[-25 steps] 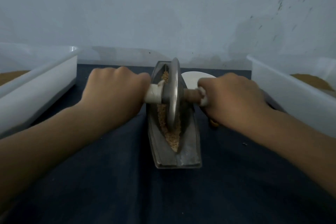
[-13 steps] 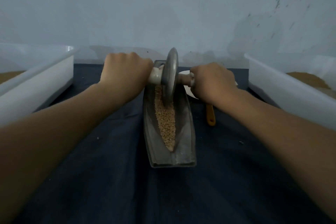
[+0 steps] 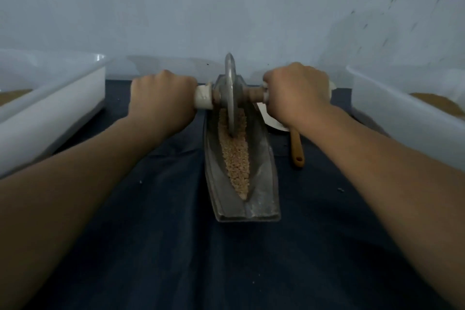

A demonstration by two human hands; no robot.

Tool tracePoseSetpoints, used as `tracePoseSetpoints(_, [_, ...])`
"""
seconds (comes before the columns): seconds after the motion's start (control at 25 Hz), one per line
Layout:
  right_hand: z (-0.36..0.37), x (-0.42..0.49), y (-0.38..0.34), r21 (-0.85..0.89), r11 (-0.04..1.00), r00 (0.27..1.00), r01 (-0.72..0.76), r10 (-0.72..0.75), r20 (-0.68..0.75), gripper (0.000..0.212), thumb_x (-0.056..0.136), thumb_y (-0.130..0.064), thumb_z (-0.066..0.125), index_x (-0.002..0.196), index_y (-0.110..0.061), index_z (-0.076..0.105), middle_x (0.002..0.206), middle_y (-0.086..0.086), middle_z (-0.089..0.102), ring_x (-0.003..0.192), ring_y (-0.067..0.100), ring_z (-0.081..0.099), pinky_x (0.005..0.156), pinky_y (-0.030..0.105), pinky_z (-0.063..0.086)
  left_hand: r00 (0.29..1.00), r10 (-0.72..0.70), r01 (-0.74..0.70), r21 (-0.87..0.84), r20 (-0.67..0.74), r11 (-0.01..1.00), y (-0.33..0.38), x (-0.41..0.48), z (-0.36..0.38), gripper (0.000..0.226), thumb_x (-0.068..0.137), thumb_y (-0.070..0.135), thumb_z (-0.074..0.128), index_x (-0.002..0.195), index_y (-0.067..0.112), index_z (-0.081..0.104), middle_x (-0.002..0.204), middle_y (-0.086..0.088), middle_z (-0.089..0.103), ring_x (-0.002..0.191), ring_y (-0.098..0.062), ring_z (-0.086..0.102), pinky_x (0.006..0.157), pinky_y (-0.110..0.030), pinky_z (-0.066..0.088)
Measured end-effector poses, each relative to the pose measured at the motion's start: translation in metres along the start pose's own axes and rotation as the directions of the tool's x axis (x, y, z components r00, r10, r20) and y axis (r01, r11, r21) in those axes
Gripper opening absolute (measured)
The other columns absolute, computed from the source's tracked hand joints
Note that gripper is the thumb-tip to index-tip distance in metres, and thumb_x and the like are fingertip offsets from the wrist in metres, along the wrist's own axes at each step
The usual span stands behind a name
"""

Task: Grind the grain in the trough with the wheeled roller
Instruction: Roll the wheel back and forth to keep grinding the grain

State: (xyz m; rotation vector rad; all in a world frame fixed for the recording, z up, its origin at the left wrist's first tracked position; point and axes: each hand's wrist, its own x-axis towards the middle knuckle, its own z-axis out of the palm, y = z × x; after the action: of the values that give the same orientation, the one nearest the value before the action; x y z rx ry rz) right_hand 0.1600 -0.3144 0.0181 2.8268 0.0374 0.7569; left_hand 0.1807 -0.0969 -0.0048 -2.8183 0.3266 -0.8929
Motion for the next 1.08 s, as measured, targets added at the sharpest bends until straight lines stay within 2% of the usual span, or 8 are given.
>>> tracePoseSetpoints(0.16, [-0.009,-0.028,0.009,0.065,0.996,0.996,0.068,-0.071,0.045,0.019,0.084,-0.026,0.064,0.072,-0.025,0.05,0.066,-0.004,0.045,0.063,0.021,0.052,0.05,0.026,0.025,0.987,0.125,-0.119,0.063,-0.099,0.991,-0.009,-0.022,-0.017,0.014,0.083,0.026,0.067,0.078,0.017,0.058,0.063,-0.008,0.051,0.058,-0.035,0.058,0.049,-0.028,0.029])
tracePoseSetpoints(0.28, [-0.023,-0.08,0.027,0.1,0.983,0.986,0.152,-0.143,-0.086,0.022,0.067,-0.041,0.056,0.062,-0.031,0.038,0.052,-0.01,0.036,0.043,0.012,0.031,0.046,0.018,0.017,0.949,0.257,-0.236,0.131,-0.184,0.963,-0.02,-0.053,-0.041,0.033,0.067,0.028,0.075,0.069,0.022,0.043,0.051,-0.004,0.039,0.04,-0.031,0.048,0.049,-0.022,0.015])
tracePoseSetpoints(0.36, [-0.019,-0.084,0.03,0.098,0.985,0.983,0.14,-0.126,-0.133,0.016,0.059,-0.045,0.05,0.062,-0.033,0.039,0.049,-0.012,0.031,0.04,0.01,0.024,0.047,0.014,0.016,0.958,0.231,-0.207,0.152,-0.167,0.967,-0.022,-0.056,-0.038,0.036,0.066,0.026,0.075,0.069,0.022,0.04,0.05,-0.006,0.043,0.041,-0.03,0.047,0.051,-0.023,0.016])
tracePoseSetpoints(0.44, [-0.006,-0.064,0.021,0.052,0.995,0.993,0.082,-0.078,-0.086,0.022,0.065,-0.037,0.058,0.062,-0.031,0.038,0.053,-0.007,0.039,0.044,0.016,0.034,0.048,0.02,0.019,0.968,0.174,-0.149,0.146,-0.181,0.978,-0.011,-0.043,-0.024,0.029,0.067,0.015,0.075,0.068,0.018,0.046,0.051,-0.01,0.046,0.042,-0.031,0.049,0.052,-0.023,0.017])
tracePoseSetpoints(0.64, [0.011,0.009,0.003,0.068,0.997,0.999,-0.048,0.046,0.027,0.006,0.09,-0.016,0.061,0.09,-0.021,0.062,0.091,0.006,0.061,0.072,0.024,0.048,0.053,0.028,0.027,0.998,0.026,-0.023,0.042,-0.065,0.999,0.004,0.014,-0.002,0.006,0.089,0.019,0.063,0.088,0.014,0.059,0.075,-0.014,0.059,0.069,-0.037,0.06,0.056,-0.033,0.03])
tracePoseSetpoints(0.76, [-0.002,-0.02,0.008,0.048,0.998,0.999,0.041,-0.041,-0.007,0.019,0.088,-0.023,0.065,0.075,-0.027,0.052,0.072,-0.002,0.051,0.063,0.022,0.047,0.05,0.025,0.025,0.994,0.066,-0.063,0.039,-0.092,0.997,0.0,-0.021,-0.011,0.013,0.085,0.022,0.067,0.079,0.015,0.057,0.065,-0.011,0.055,0.056,-0.033,0.055,0.052,-0.03,0.028])
tracePoseSetpoints(0.92, [-0.029,-0.078,0.026,0.054,0.966,0.945,0.251,-0.233,-0.229,0.043,0.058,-0.023,0.07,0.06,-0.033,0.028,0.049,-0.014,0.022,0.043,0.003,0.015,0.05,0.014,0.014,0.972,0.167,-0.159,0.063,-0.163,0.985,-0.021,-0.068,-0.036,0.035,0.072,0.032,0.073,0.067,0.021,0.04,0.048,-0.003,0.038,0.038,-0.027,0.04,0.05,-0.021,0.015])
tracePoseSetpoints(1.08, [-0.007,-0.052,0.017,0.009,0.993,0.983,0.119,-0.116,-0.143,0.033,0.067,-0.022,0.074,0.066,-0.029,0.042,0.052,-0.009,0.026,0.043,0.012,0.023,0.05,0.017,0.014,0.991,0.097,-0.088,0.1,-0.092,0.991,-0.008,-0.048,-0.024,0.026,0.075,0.026,0.073,0.065,0.019,0.05,0.053,-0.003,0.036,0.041,-0.022,0.035,0.05,-0.023,0.02])
